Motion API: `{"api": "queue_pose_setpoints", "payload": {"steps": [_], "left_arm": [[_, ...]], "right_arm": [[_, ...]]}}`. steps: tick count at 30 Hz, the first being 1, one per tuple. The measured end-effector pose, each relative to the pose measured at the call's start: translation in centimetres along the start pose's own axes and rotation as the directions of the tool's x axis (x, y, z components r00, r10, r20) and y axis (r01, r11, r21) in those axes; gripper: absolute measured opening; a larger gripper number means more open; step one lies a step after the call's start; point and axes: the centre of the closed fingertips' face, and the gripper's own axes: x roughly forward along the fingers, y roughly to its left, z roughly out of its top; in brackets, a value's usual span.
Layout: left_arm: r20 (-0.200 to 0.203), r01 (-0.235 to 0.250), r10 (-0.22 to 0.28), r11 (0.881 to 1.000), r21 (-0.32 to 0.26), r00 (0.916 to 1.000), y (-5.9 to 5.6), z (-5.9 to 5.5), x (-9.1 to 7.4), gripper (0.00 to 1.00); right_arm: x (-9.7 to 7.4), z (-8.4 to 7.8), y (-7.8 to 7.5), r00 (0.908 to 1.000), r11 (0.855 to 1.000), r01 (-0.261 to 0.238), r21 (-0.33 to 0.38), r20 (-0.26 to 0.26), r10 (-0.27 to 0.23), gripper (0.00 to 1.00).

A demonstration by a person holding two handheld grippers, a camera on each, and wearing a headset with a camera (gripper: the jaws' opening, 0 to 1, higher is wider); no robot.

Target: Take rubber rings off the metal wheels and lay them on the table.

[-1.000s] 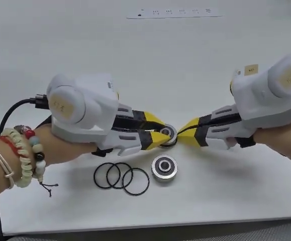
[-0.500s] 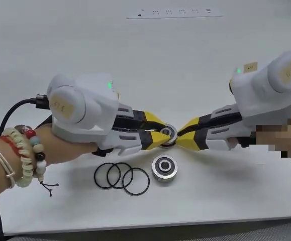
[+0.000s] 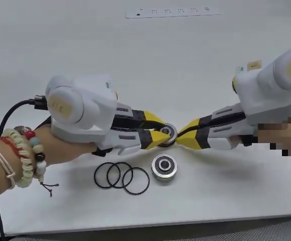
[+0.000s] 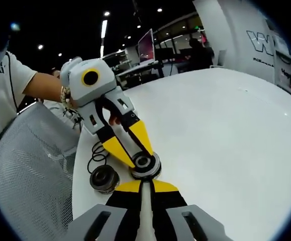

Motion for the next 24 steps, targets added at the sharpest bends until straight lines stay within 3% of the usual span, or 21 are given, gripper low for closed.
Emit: {"api": "queue_pose_setpoints", "payload": {"steps": [1,2,6,8,14,24], "left_arm": [[-0.001,-0.001,0.001,1.000,0.001,1.0000,0.0,0.0,0.0,0.08],[-0.002,-0.002,0.002,1.000,-0.001,1.0000,0.0,0.0,0.0,0.08],[-0.002,-0.004,0.004,1.000,-0.004,1.0000,0.0,0.0,0.0,0.08],[-0.002,-0.004,0.004,1.000,-0.007,1.0000,0.1,0.0,0.0,0.08],[-0.003,-0.005,0.005,1.000,-0.009,1.0000,0.1,0.0,0.0,0.08],[-0.002,-0.005,0.005,1.000,-0.014,1.0000,0.1,0.0,0.0,0.08]], "right_arm": [[-0.1,0.5,0.1,0.9997,1.000,-0.005,-0.007,0.023,0.005,0.04],[-0.2,0.2,-0.1,1.0000,1.000,0.001,0.003,0.006,-0.001,0.05],[-0.2,0.4,-0.3,0.9997,1.000,0.009,-0.010,0.021,-0.009,0.13],[0.0,1.1,0.0,0.9985,1.000,-0.004,-0.012,0.054,0.004,0.16],[0.7,1.1,-0.1,0.9991,0.998,0.019,-0.057,0.039,-0.016,0.21],[0.7,0.6,-0.3,0.9994,0.991,0.033,-0.127,0.015,-0.031,0.13]]}}
